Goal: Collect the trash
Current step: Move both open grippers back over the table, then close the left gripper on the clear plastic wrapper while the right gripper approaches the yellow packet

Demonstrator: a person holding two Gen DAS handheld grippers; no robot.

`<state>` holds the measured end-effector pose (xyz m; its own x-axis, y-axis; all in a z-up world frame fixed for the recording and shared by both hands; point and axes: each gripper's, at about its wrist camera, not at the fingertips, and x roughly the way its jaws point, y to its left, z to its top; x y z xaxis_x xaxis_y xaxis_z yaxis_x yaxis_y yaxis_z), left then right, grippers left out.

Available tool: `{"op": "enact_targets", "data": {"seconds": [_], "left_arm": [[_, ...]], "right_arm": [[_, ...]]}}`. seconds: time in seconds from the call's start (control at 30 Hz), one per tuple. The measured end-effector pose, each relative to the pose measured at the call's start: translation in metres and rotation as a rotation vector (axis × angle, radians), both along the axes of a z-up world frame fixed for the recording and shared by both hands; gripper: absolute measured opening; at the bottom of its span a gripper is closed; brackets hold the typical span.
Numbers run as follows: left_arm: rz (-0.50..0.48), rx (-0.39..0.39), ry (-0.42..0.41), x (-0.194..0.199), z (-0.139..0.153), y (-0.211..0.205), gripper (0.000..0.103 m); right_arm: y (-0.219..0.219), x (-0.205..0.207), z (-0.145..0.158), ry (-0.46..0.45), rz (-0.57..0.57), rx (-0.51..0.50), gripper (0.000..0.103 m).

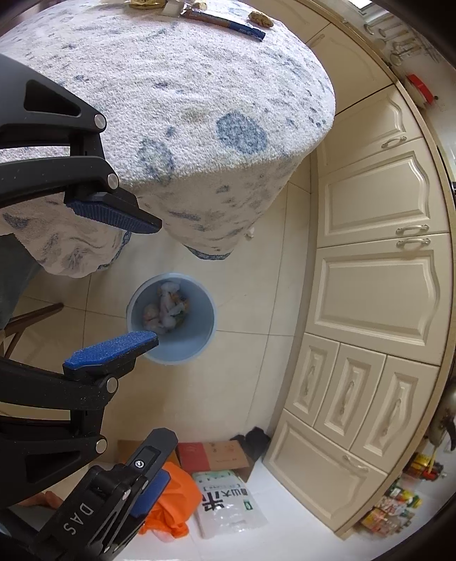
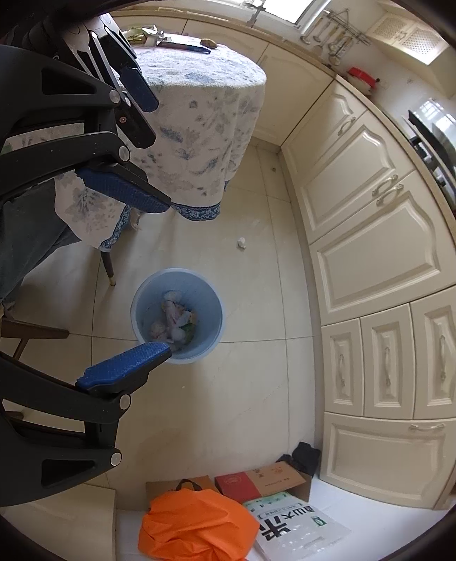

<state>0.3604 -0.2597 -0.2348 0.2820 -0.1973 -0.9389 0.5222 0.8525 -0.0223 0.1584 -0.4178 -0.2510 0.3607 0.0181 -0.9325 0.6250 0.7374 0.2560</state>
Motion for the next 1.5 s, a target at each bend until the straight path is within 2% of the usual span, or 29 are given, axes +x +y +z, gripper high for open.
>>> {"op": "enact_targets", "data": {"seconds": [0.3,0.6,0.87,0.97,1.03,1.2,1.37,1.5], "left_arm": [[0.027,-0.029,-0.037,-0.02,0.023,0.034,0.054],[0.081,-0.057,-0.085,-0.05,0.049,0.084,0.056],[0.138,-0.087,-0.133,-0.086,0.074,0.137,0.061],[0.175,-0.101,-0.155,-0.101,0.083,0.163,0.063],[0.2,-0.113,-0.173,-0.111,0.089,0.182,0.068],[0.269,-0.128,-0.207,-0.138,0.096,0.231,0.07],[0.376,-0.132,-0.218,-0.158,0.098,0.286,0.074],[0.466,-0.133,-0.227,-0.172,0.103,0.322,0.075]], "right_arm": [[0.025,-0.001,0.017,-0.034,0.038,-0.016,0.078],[0.062,-0.005,0.036,-0.077,0.093,-0.024,0.078],[0.102,-0.008,0.054,-0.119,0.158,-0.032,0.079],[0.122,-0.01,0.059,-0.129,0.187,-0.031,0.081],[0.137,-0.011,0.063,-0.139,0.213,-0.034,0.083],[0.178,-0.011,0.069,-0.156,0.275,-0.051,0.09],[0.222,-0.006,0.069,-0.168,0.344,-0.054,0.091],[0.261,0.003,0.07,-0.167,0.444,-0.066,0.091]]}}
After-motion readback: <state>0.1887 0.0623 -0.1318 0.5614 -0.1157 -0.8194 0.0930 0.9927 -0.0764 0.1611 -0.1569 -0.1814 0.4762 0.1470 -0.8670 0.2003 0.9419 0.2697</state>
